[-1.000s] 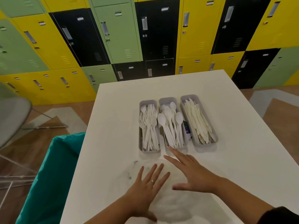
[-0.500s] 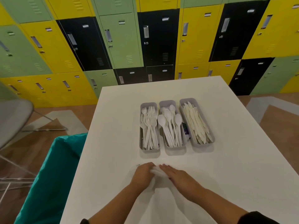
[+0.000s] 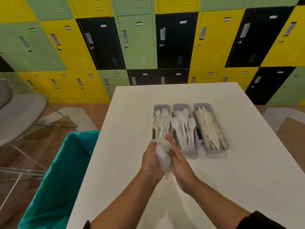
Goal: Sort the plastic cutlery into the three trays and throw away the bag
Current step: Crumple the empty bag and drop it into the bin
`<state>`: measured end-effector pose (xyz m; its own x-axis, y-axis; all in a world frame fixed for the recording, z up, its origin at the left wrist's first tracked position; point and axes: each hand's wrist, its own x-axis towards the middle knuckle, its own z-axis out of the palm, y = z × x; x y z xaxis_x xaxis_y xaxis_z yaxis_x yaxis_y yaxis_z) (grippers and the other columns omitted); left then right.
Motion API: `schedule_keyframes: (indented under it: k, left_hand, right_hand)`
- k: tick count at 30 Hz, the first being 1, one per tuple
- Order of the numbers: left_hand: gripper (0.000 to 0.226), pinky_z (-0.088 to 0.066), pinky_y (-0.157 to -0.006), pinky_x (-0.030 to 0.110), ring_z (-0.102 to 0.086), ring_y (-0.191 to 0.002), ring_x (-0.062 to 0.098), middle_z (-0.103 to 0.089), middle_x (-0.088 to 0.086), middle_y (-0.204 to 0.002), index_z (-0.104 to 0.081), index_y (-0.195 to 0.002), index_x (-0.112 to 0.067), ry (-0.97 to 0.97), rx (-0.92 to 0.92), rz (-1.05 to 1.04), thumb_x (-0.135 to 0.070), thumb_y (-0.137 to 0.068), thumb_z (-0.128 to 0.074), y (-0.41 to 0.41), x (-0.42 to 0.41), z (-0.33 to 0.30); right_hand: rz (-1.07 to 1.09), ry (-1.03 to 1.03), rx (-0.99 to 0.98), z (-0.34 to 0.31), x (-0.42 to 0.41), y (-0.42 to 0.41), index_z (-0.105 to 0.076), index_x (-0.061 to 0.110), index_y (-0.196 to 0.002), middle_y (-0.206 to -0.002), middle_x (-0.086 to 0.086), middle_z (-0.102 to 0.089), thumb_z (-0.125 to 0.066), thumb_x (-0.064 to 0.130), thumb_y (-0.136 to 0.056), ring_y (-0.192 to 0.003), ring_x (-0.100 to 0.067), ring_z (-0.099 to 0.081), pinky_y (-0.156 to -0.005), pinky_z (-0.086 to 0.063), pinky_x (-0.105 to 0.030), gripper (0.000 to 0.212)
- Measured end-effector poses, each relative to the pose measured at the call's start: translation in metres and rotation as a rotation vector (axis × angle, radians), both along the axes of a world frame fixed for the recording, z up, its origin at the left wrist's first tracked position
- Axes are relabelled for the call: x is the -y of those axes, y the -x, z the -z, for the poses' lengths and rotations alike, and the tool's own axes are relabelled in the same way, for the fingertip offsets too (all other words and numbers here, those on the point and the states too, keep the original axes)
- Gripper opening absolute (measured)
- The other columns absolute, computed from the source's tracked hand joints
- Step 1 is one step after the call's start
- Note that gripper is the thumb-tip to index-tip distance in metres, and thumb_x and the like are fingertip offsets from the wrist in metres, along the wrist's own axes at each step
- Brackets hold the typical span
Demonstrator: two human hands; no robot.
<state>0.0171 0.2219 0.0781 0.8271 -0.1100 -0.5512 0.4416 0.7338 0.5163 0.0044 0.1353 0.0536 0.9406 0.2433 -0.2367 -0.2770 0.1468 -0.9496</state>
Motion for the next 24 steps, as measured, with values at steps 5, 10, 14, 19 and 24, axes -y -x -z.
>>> schedule_keyframes:
  k: [5, 10, 14, 19, 24]
  left_hand:
    - [0.05, -0.055, -0.088, 0.034, -0.065, -0.104, 0.022, -0.067, 0.016, -0.114, -0.048, -0.131, -0.006, 0.115, 0.053, -0.06, -0.027, -0.086, -0.044, -0.008, -0.037, 0.004]
    - [0.034, -0.053, -0.085, 0.029, -0.06, -0.107, 0.014, -0.06, 0.002, -0.12, -0.045, -0.123, -0.037, -0.606, 0.188, -0.134, -0.015, -0.098, -0.045, 0.002, -0.079, 0.004]
    - [0.051, -0.043, -0.098, 0.027, -0.046, -0.122, 0.011, -0.045, -0.004, -0.132, -0.047, -0.126, -0.045, -0.966, 0.299, -0.123, -0.008, -0.093, -0.043, 0.022, -0.111, 0.009]
    - [0.05, -0.043, -0.106, 0.042, -0.046, -0.126, 0.017, -0.042, -0.01, -0.138, -0.036, -0.135, -0.052, -0.829, 0.144, -0.086, -0.035, -0.091, -0.055, 0.039, -0.119, 0.023]
    - [0.041, -0.05, -0.096, 0.043, -0.063, -0.104, 0.022, -0.066, 0.003, -0.116, -0.061, -0.119, -0.027, -0.769, -0.014, -0.349, -0.018, -0.08, -0.067, 0.043, -0.188, 0.042]
  right_hand:
    - [-0.015, -0.217, -0.229, -0.005, -0.034, -0.01, -0.042, 0.045, -0.131, -0.132, 0.015, -0.053, -0.031, 0.029, -0.102, -0.122, -0.008, -0.049, -0.09, -0.047, -0.029, 0.035]
    - [0.016, -0.075, -0.248, -0.005, -0.068, -0.019, -0.063, 0.033, -0.097, -0.105, 0.004, -0.071, -0.05, 0.019, -0.095, -0.102, -0.021, -0.063, -0.076, -0.053, -0.03, 0.02]
    - [0.067, 0.119, -0.196, 0.007, -0.093, -0.029, -0.058, 0.036, -0.107, -0.123, -0.001, -0.062, -0.053, 0.015, -0.093, -0.107, -0.022, -0.061, -0.097, -0.05, -0.042, 0.026]
    - [-0.12, 0.189, -0.131, 0.009, -0.145, -0.027, -0.057, 0.031, -0.116, -0.126, 0.003, -0.059, -0.043, 0.026, -0.096, -0.112, -0.021, -0.057, -0.098, -0.05, -0.039, 0.025]
    - [-0.379, 0.12, -0.244, 0.021, -0.191, -0.025, -0.037, 0.033, -0.14, -0.138, 0.002, -0.044, -0.037, 0.021, -0.099, -0.125, -0.023, -0.047, -0.107, -0.042, -0.039, 0.043]
